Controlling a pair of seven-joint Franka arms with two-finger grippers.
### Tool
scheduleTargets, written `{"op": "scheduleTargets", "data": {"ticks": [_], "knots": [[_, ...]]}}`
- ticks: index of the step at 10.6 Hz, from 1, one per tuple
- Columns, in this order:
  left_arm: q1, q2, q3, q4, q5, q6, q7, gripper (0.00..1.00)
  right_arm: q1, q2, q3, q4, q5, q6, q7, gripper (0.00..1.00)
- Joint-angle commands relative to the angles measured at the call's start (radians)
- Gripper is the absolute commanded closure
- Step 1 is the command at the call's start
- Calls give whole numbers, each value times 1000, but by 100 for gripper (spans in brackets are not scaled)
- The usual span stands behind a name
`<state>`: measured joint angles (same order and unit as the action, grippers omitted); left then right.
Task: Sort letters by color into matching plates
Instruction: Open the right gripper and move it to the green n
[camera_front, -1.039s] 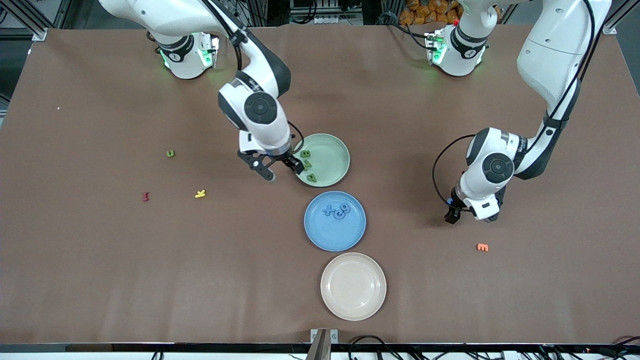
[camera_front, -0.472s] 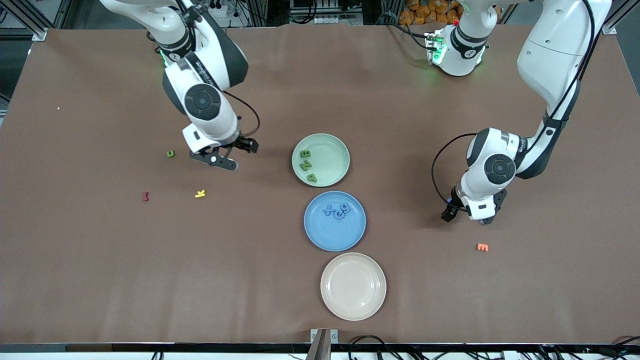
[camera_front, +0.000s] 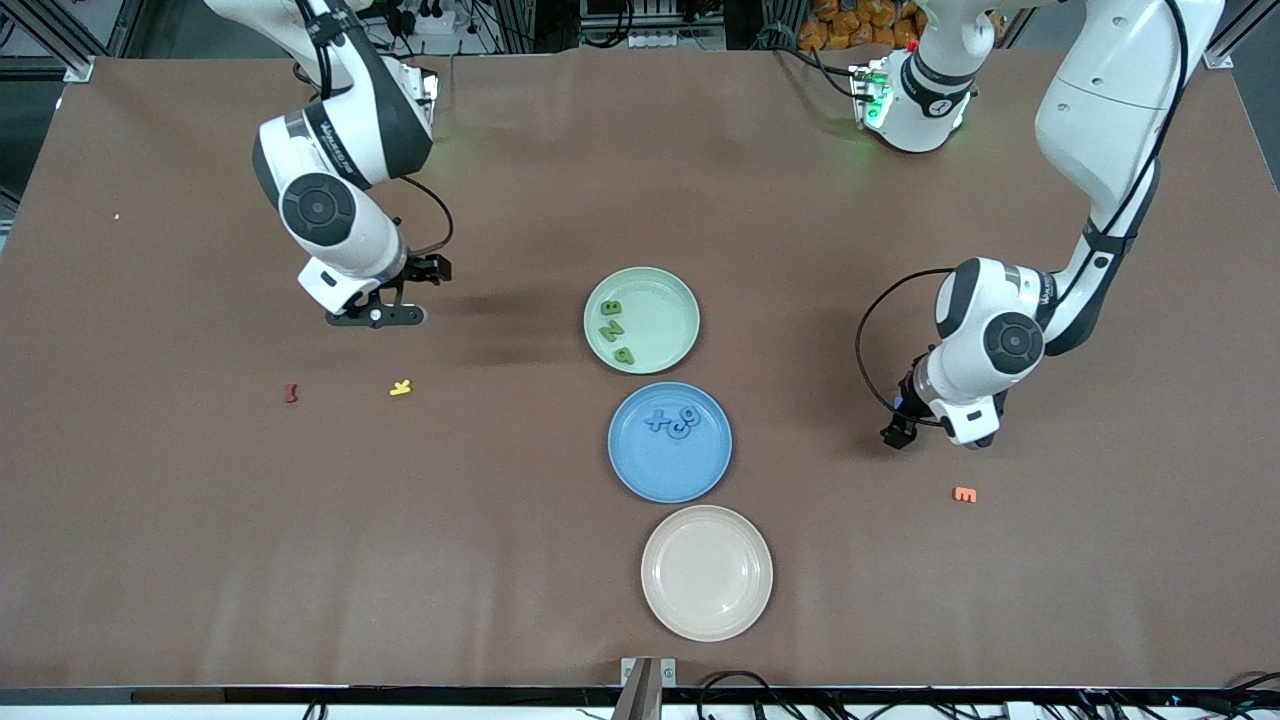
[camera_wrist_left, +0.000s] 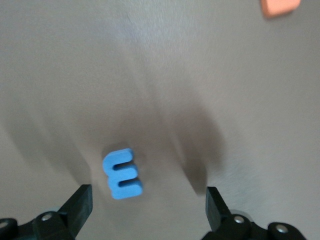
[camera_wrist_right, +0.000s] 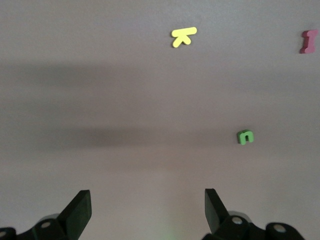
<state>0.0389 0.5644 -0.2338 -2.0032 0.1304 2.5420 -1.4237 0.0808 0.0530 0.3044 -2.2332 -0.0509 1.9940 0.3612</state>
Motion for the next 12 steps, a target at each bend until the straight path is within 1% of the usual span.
{"op": "scheduleTargets", "data": {"ticks": [1, 2, 3, 5, 7, 9, 10, 12], "knots": [[9, 8, 1, 47, -40, -17, -90, 0, -79, -97, 12, -103, 0, 31, -242, 0], [7, 9, 4, 50, -38, -14, -118, 0, -97, -116, 9, -139, 0, 67, -295, 0], [6, 23, 5, 61, -34, -12, -132, 0, -105, -131, 9, -195, -1, 136, -300, 0], [-2, 40, 10, 63, -31, -12, -142, 0, -128, -142, -5, -270, -61, 256, -315, 0], [1, 46, 11, 57, -5, -17, -138, 0, -169, -151, -22, -333, -82, 359, -384, 0], [2, 46, 13, 53, 44, -41, -130, 0, -177, -147, -126, -393, -84, 474, -488, 2], [2, 45, 13, 55, 58, -57, -129, 0, -179, -140, -157, -416, -84, 529, -514, 3], [2, 45, 11, 55, 68, -74, -129, 0, -179, -127, -197, -439, -84, 587, -521, 4]]}}
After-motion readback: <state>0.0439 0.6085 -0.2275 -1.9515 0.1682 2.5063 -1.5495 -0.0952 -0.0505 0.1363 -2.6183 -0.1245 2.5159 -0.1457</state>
